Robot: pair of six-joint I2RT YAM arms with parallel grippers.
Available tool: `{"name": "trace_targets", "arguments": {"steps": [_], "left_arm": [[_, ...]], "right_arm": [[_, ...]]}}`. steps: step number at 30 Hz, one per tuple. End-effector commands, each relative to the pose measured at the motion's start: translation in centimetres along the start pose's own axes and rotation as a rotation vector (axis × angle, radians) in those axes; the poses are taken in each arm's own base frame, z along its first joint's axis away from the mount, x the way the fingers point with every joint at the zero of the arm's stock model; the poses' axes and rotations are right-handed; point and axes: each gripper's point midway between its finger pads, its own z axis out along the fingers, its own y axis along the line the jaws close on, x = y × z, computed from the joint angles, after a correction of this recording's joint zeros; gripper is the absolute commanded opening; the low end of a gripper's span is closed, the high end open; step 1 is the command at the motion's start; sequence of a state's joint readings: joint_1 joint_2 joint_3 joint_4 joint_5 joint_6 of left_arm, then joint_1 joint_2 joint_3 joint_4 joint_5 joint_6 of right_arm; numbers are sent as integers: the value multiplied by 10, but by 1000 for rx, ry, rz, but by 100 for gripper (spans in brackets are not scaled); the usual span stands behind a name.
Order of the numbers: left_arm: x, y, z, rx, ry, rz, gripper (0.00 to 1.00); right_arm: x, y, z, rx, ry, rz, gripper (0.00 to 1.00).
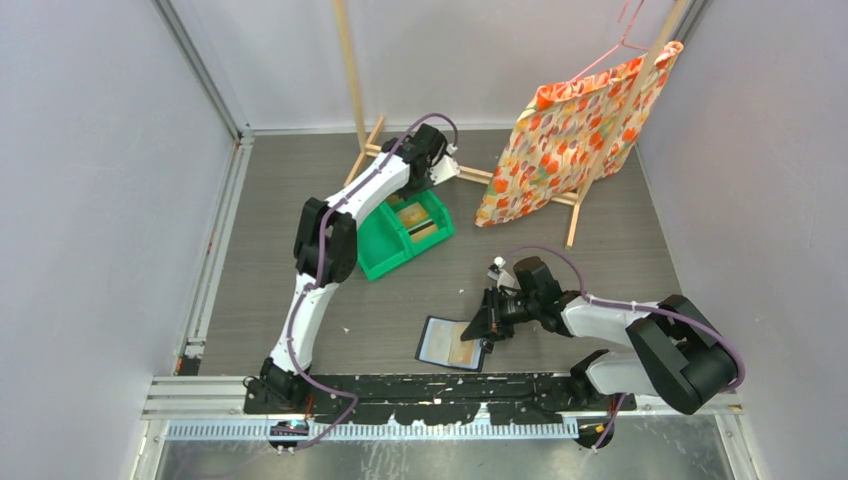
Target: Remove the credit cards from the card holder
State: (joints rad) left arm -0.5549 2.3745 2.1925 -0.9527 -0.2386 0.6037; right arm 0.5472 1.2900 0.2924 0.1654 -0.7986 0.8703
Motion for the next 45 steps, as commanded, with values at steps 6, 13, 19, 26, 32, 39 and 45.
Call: {"name": "trace_targets", "arguments": {"steps": [6, 13, 19, 26, 32, 39, 45], "left_arm": [[-15, 41, -39, -228, -57, -76, 6], [-11, 46, -38, -278, -37, -86, 15], [-11, 50, -44, -306, -60, -103, 21], [-18, 54, -62, -308, -119, -151, 21], [-29, 50, -109, -249, -252, -247, 20], [-30, 25, -167, -109, -398, -445, 21], [-16, -50, -202, 217, -508, -700, 22]], "right_arm": [[-1, 4, 1, -31, 8, -6, 9], [-1, 5, 1, -36, 12, -9, 9], [-1, 5, 1, -39, 11, -10, 9], [-1, 5, 1, -39, 13, -9, 9], [-1, 6, 1, -40, 12, -9, 9], [-8, 21, -6, -42, -14, -57, 9], [-16, 36, -12, -53, -38, -136, 2]]}}
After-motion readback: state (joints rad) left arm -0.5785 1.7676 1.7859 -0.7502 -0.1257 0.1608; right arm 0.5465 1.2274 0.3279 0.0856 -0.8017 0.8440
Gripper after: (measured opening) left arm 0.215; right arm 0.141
